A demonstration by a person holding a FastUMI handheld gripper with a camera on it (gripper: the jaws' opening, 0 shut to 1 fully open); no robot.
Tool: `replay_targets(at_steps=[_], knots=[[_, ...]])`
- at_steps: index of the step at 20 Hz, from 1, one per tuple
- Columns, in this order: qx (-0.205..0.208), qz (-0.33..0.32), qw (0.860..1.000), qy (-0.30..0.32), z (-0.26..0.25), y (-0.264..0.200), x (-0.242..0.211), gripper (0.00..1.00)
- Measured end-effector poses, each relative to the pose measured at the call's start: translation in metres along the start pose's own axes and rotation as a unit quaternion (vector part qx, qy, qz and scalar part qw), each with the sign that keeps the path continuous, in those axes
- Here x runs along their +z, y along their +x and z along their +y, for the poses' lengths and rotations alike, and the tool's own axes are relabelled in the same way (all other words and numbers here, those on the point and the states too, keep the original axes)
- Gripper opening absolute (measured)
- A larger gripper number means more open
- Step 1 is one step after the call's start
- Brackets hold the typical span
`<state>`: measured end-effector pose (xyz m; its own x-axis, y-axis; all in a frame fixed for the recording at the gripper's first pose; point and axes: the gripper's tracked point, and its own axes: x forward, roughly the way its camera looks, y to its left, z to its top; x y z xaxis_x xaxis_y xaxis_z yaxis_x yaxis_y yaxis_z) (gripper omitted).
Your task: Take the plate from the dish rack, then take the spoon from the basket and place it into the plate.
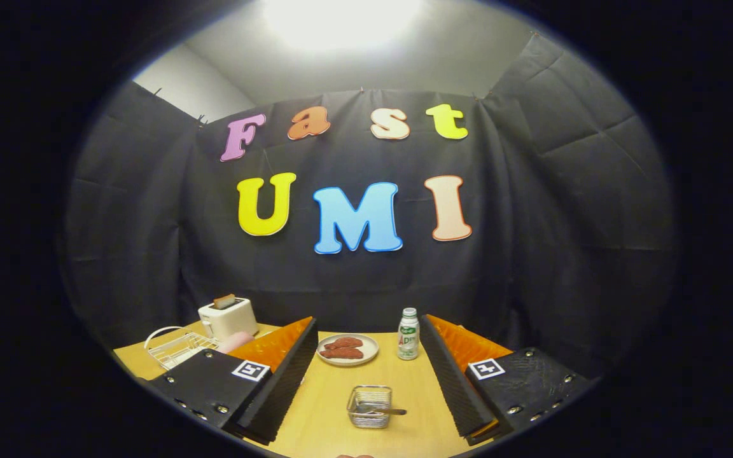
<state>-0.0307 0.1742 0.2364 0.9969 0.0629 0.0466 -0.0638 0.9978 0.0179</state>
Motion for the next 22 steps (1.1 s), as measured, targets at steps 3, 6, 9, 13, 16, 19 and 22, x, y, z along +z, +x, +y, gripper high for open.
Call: replay_targets(at_steps=[3,6,9,13,16,19,22], knots=[[0.004,0.013,1.000,0.010,0.049,0.021,-0.007,0.98],[0.007,0.032,0.999,0.022,0.094,0.046,-0.020,0.98],[0.022,0.065,0.997,0.032,0.137,0.069,-0.040,0.98],[0.023,0.112,0.992,0.052,0.171,0.093,-0.068,0.98],[0.018,0.150,0.986,0.071,0.189,0.105,-0.094,0.98],[0.011,0.200,0.977,0.069,0.203,0.112,-0.123,0.98],[0.004,0.247,0.966,0.074,0.213,0.120,-0.148,0.98]])
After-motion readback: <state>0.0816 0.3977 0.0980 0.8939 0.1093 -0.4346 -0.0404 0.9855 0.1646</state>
